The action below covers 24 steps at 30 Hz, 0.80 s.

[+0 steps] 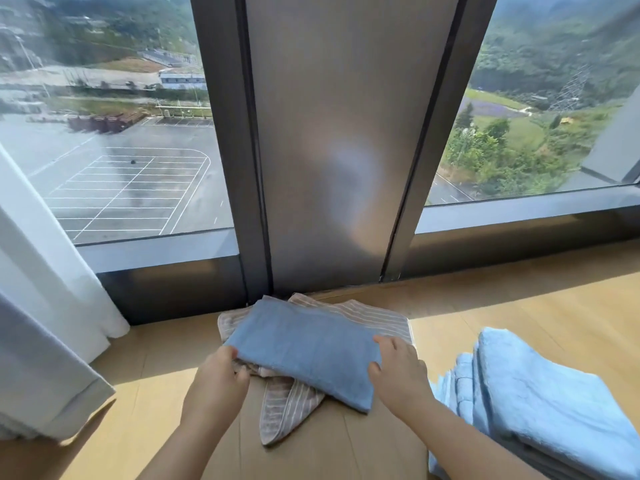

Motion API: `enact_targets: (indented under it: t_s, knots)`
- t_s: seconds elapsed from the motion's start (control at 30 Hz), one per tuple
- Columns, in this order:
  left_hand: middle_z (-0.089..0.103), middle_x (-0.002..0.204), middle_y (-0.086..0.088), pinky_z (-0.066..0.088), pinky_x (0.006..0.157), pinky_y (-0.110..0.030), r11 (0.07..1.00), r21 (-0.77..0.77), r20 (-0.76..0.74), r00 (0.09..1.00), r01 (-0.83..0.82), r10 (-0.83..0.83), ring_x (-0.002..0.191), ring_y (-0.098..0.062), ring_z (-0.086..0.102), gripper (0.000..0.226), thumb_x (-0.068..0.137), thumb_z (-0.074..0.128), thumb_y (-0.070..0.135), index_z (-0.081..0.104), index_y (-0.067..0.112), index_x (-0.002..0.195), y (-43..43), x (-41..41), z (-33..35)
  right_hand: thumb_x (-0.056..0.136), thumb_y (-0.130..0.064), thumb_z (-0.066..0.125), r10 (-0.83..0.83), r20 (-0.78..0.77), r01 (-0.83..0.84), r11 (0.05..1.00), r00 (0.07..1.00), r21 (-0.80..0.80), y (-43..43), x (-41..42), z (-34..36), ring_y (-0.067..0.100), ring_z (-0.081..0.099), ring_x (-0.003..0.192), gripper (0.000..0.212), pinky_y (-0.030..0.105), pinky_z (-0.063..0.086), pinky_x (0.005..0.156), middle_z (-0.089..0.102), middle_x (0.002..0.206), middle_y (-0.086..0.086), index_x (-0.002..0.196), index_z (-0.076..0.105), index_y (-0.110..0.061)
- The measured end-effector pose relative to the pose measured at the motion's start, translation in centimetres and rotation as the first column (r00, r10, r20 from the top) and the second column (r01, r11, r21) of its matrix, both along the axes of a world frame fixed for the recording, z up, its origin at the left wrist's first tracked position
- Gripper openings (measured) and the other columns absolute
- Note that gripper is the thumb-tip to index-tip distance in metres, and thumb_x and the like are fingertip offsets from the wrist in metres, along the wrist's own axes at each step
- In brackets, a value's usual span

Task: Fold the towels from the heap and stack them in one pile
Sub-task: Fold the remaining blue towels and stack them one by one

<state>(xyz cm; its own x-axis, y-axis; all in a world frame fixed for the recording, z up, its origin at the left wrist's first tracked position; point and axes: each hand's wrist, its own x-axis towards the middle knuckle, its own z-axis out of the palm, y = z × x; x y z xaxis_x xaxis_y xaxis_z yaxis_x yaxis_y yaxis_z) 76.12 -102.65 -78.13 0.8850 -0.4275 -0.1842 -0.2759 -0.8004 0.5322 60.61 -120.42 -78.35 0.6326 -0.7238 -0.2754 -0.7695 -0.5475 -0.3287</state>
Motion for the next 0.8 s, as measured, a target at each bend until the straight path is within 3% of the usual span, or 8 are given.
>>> enact_targets:
  t_s: [0.23, 0.5, 0.63, 0.73, 0.8]
  knots:
    - [0.056, 0.110, -0.008, 0.045, 0.078, -0.035, 0.999, 0.040, -0.009, 1.000, 0.001, 0.000, 0.095, -0.023, 0.053, 0.025, 0.090, 0.045, 0.014, 0.052, 0.008, 0.114, -1.1, 2.0, -3.5, 0.094, -0.026, 0.037, 0.053, -0.073, -0.049, 0.998, 0.996, 0.049, -1.1, 2.1, -4.0, 0.024, 0.028, 0.135, 0.051, 0.041, 0.024, 0.109, 0.030, 0.147, 0.003, 0.143, 0.023, -0.019]
    - [0.057, 0.112, -0.012, 0.044, 0.082, -0.037, 0.992, 0.112, -0.008, 0.998, 0.061, -0.060, 0.105, -0.027, 0.053, 0.026, 0.088, 0.047, 0.013, 0.053, 0.004, 0.112, -1.2, 3.4, -7.6, 0.094, -0.029, 0.039, 0.144, -0.181, -0.121, 0.984, 0.973, 0.128, -0.9, 3.8, -8.8, 0.025, 0.034, 0.132, 0.051, 0.041, 0.027, 0.108, 0.035, 0.144, 0.007, 0.142, 0.025, -0.016]
    - [0.050, 0.127, -0.005, 0.040, 0.091, -0.032, 0.932, 0.283, 0.052, 0.966, 0.228, -0.252, 0.118, -0.022, 0.045, 0.034, 0.090, 0.046, 0.021, 0.046, 0.013, 0.123, -1.3, 3.5, -9.5, 0.094, -0.024, 0.041, 0.236, -0.246, -0.190, 0.962, 0.940, 0.199, -0.9, 4.0, -12.2, 0.025, 0.029, 0.135, 0.053, 0.039, 0.030, 0.108, 0.028, 0.148, 0.006, 0.143, 0.023, -0.015]
    - [0.030, 0.148, 0.002, 0.030, 0.105, -0.030, 0.844, 0.383, 0.107, 0.889, 0.376, -0.445, 0.136, -0.018, 0.028, 0.051, 0.091, 0.043, 0.020, 0.029, 0.018, 0.140, -2.2, 3.6, -11.4, 0.094, -0.018, 0.039, 0.302, -0.283, -0.236, 0.941, 0.910, 0.243, -0.6, 3.9, -15.7, 0.026, 0.027, 0.137, 0.050, 0.039, 0.031, 0.109, 0.020, 0.152, 0.007, 0.142, 0.027, -0.015]
    - [0.019, 0.153, 0.003, 0.025, 0.109, -0.032, 0.781, 0.437, 0.153, 0.819, 0.446, -0.553, 0.141, -0.017, 0.019, 0.058, 0.092, 0.041, 0.015, 0.019, 0.020, 0.145, -3.7, 4.0, -12.7, 0.093, -0.013, 0.037, 0.318, -0.270, -0.274, 0.943, 0.909, 0.191, -0.4, 3.4, -17.9, 0.026, 0.026, 0.137, 0.047, 0.036, 0.030, 0.110, 0.014, 0.154, 0.008, 0.140, 0.031, -0.014]
